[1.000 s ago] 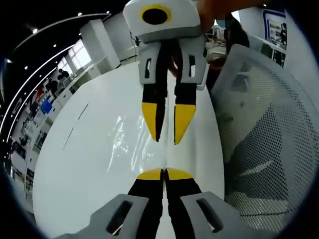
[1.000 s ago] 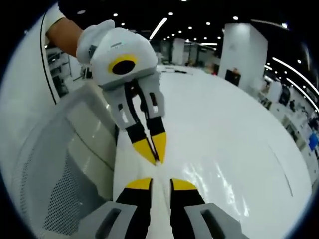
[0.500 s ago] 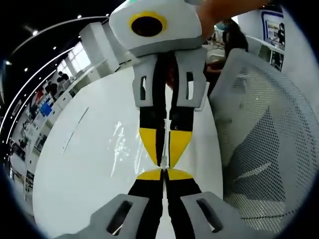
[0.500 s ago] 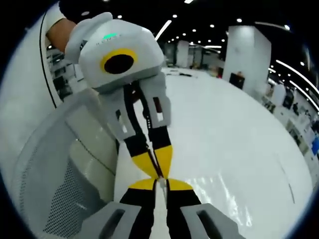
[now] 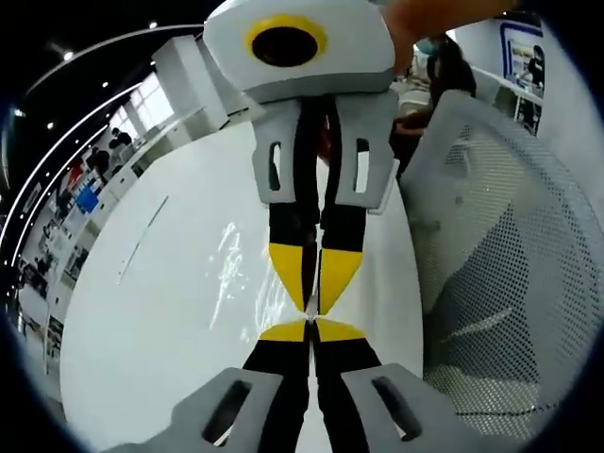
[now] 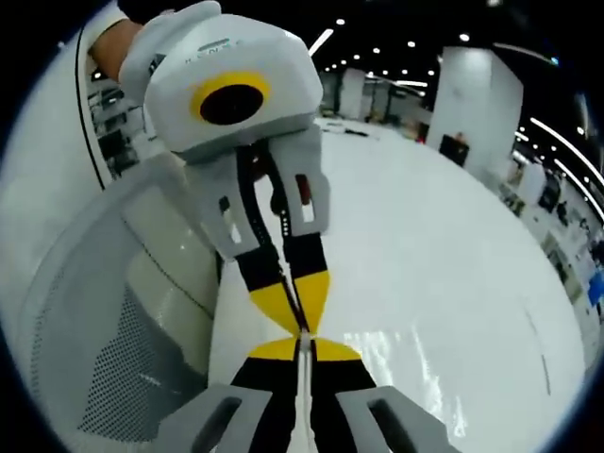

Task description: Open the resealable bag by pulling the two sides of the seal apart until the entire bag opening is separated and visibly accessible.

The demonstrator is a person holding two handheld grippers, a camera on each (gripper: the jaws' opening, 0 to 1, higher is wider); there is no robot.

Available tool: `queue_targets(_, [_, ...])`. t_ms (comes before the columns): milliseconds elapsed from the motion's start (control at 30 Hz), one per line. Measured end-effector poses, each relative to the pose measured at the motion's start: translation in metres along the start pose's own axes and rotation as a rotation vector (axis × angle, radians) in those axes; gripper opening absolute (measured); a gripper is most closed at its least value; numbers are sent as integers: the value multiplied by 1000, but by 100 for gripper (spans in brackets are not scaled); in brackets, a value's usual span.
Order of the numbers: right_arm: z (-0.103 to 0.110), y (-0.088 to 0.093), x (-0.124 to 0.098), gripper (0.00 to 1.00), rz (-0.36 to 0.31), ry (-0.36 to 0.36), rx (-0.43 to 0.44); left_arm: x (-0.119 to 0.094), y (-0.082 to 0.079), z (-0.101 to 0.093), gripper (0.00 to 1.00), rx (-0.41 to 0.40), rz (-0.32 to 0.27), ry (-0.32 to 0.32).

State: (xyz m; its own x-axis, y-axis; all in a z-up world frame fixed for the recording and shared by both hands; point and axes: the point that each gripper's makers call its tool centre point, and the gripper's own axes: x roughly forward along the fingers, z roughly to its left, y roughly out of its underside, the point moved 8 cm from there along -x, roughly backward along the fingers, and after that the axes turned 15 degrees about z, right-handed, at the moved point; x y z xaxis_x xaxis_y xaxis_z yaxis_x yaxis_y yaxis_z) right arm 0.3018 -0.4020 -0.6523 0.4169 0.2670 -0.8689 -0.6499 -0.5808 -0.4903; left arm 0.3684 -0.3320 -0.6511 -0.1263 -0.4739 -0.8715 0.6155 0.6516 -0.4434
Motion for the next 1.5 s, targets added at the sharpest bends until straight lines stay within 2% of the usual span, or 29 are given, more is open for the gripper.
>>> queue_targets(367, [-5,14,-3,0,45,2,-27,2,9,3,0,-21,15,9])
queue_targets(433, [-5,14,-4,0,42,1,-27,2,8,3,0,-32,5,19])
queue_targets(633, [-5,16,-3,0,49,2,-50,5,7,2,0,19,3,3])
queue_targets(733, [-5,18,-4,0,49,1,-59,6,6,3,0,-16,-2,23])
queue_targets(800, [-6,19,-4,0,49,3,-67,7,5,3,0,-11,-3,22])
queue_targets(1233, [-6,22,-3,0,28,-8,-37,18,-5,4,1,-3,-7,26])
queue_targets(1367, [-9,23,-3,0,19,-29,47,19,-5,3,0,-42,-9,44])
queue_targets(1500, [-10,21,-3,0,4,-16,18,17,-3,6,0,-60,-11,48])
